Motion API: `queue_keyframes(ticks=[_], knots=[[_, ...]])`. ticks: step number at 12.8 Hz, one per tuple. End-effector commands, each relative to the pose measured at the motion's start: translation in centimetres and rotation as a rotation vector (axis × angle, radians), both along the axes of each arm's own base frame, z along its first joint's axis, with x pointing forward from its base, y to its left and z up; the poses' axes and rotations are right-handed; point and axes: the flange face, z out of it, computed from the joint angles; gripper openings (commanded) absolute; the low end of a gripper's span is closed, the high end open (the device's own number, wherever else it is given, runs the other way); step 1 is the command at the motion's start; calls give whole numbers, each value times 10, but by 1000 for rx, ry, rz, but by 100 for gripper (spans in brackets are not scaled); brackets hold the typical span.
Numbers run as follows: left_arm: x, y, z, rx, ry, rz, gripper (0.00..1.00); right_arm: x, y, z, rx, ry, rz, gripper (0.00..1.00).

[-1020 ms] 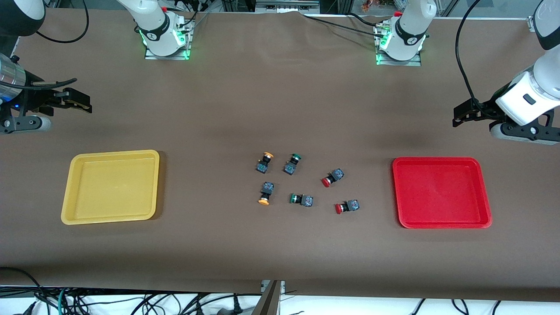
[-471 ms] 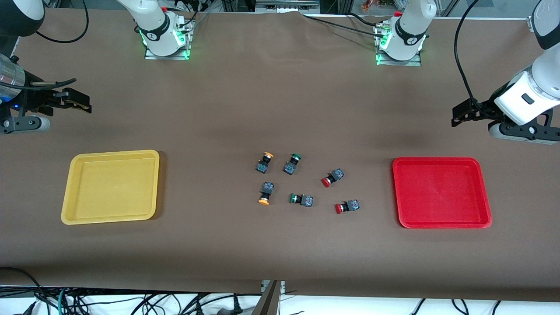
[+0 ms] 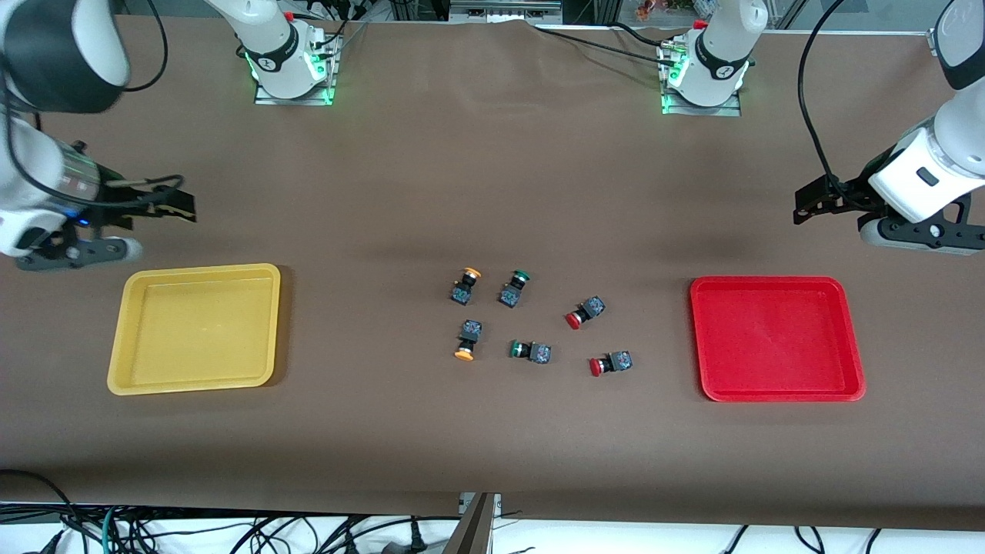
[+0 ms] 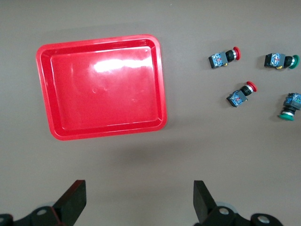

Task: Place red and yellow buttons in trays
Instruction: 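Reach the right gripper to yellow button while the left gripper reaches red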

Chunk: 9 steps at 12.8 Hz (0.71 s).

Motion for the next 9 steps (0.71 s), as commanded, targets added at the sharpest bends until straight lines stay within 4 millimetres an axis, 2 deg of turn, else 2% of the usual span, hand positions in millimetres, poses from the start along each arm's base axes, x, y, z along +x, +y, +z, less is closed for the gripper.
queue_keyframes(ticks=[1,2,3,4,5,7,9], knots=[[6,-34,-9,-7,3,23,100,15,21,-23,10,-5,33,100],[9,-58,-17,-11,-4,30,100,21,24,-35,17,-9,35,100],[14,-78,-23,-14,-20,55,100,26,37,-52,20,-1,43,100],[16,-100,-31,-23,-27,58,100,29,57,-66,17,1,59,100],[20,-120,-35,-35,-40,55,100,32,86,-79,8,-18,65,100],[31,-155,-48,-49,-32,11,100,41,115,-111,-1,-48,-50,100],[48,-189,-69,-56,-21,-38,100,38,167,-142,-3,-73,-92,100]])
